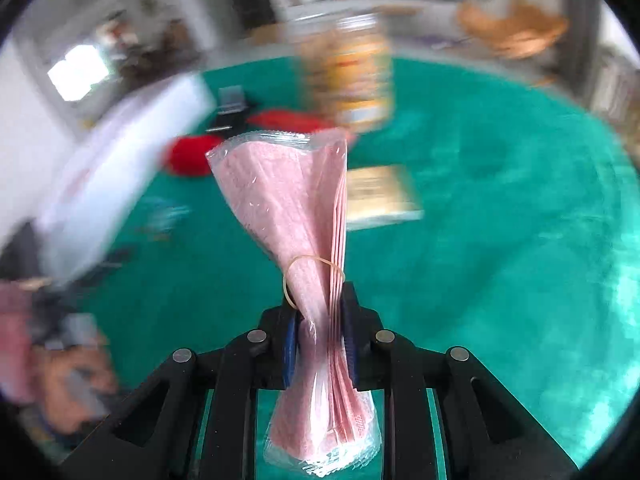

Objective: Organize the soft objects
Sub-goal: 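Lift the pink packet up off the table with the right gripper, then grasp the blue striped pouch with the left gripper while the right gripper holds the packet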

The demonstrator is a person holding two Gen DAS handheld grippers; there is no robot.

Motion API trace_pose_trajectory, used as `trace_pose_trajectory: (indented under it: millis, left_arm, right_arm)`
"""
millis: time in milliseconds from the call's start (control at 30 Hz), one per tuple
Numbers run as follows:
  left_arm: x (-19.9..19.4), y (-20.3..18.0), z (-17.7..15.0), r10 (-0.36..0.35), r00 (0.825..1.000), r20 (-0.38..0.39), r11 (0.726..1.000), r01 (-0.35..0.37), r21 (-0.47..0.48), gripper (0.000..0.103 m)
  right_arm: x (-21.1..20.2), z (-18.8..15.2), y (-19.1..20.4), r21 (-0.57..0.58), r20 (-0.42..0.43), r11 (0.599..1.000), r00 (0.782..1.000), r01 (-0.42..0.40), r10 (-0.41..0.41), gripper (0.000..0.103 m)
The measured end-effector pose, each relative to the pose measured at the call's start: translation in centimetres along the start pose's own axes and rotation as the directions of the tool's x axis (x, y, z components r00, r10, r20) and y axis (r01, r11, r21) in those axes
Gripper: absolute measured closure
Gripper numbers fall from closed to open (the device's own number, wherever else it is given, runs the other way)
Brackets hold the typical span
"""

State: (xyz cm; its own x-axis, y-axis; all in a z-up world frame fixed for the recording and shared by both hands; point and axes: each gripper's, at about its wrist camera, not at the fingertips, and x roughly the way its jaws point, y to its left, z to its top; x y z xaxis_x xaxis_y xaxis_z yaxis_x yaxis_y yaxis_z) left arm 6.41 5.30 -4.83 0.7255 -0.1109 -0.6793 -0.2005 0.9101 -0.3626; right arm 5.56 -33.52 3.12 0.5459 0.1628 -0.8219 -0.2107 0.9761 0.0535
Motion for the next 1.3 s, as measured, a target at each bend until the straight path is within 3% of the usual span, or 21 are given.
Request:
trace_pose_trajectory:
  millis: [67,100,200,367,400,467,533,800,867,967,1033,1167,1233,1300]
  left_arm:
    - [-0.1,0.2,0.0,-0.029,1.000,0.002,0.999,0.029,-0.013,0.007]
    - [-0.2,0.2,0.0,-0.036,0.999,0.003,0.999,0.037,-0.014,0.007]
    - [-0.2,-0.2,0.0,-0.046,0.999,0.001,0.999,0.046,0.003,0.007]
    - [0.4,-1.2,-0.3,-0.017,1.000,-0.024,0.998,0.018,0.054,0.007]
    - [0.4,-1.3,-0.4,-0.013,1.000,-0.026,0.998,0.014,0.060,0.007]
    - [0.6,-1.5,-0.6,-0.003,0.999,-0.034,0.997,0.006,0.074,0.007]
    - [0.8,-1.7,-0.7,0.006,0.999,-0.042,0.996,-0.002,0.084,0.007]
    - [1.3,-2.0,-1.0,0.030,0.998,-0.061,0.994,-0.023,0.106,0.007]
    - [1.3,-2.0,-1.0,0.033,0.998,-0.061,0.994,-0.026,0.110,0.007]
    - [1.1,-1.6,-0.8,0.025,0.998,-0.057,0.995,-0.020,0.095,0.007]
    - [1.0,-1.0,-0.6,0.013,0.998,-0.059,0.998,-0.009,0.065,0.007]
    - [1.7,0.1,0.5,-0.029,0.997,-0.077,1.000,0.029,0.009,0.007]
    - [2.8,-0.3,1.5,-0.056,0.991,-0.122,0.996,0.064,0.055,0.007]
    - [4.4,-1.2,2.7,-0.003,0.986,-0.166,0.986,0.030,0.163,0.007]
  right_arm:
    - [0.2,-1.1,-1.9,0.008,-0.001,0.994,0.994,0.110,-0.110,0.082]
    - [0.6,-2.0,-3.0,0.034,-0.017,0.991,0.992,0.126,-0.125,0.082]
    - [1.5,-3.5,-3.9,0.086,-0.049,0.990,0.993,0.111,-0.107,0.081]
    - [3.4,-4.2,-3.3,0.071,-0.058,0.990,0.992,0.119,-0.115,0.076]
    - [4.0,-4.3,-3.1,0.069,-0.058,0.990,0.992,0.120,-0.116,0.073]
    - [4.3,-4.8,-3.0,0.061,-0.052,0.991,0.991,0.123,-0.120,0.045]
    - [5.0,-4.6,-2.8,0.052,-0.070,0.994,0.993,0.100,-0.096,0.031]
    - [7.5,-1.9,-2.7,-0.066,-0.153,0.997,0.987,0.035,-0.045,0.034]
    - [8.0,-1.2,-3.5,-0.018,-0.127,0.999,0.991,0.033,-0.035,0.059]
    - [8.2,-0.6,-4.8,0.077,-0.088,0.993,0.993,0.086,-0.079,0.067]
    - [8.0,-0.9,-5.1,0.133,-0.069,0.986,0.993,0.100,-0.091,0.067]
    - [6.9,-2.1,-4.5,0.138,-0.037,0.983,0.993,0.119,-0.115,0.067]
    - [6.5,-2.5,-4.6,0.157,-0.034,0.982,0.995,0.103,-0.099,0.067]
    - [6.3,-2.8,-4.8,0.171,-0.037,0.982,0.996,0.087,-0.081,0.067]
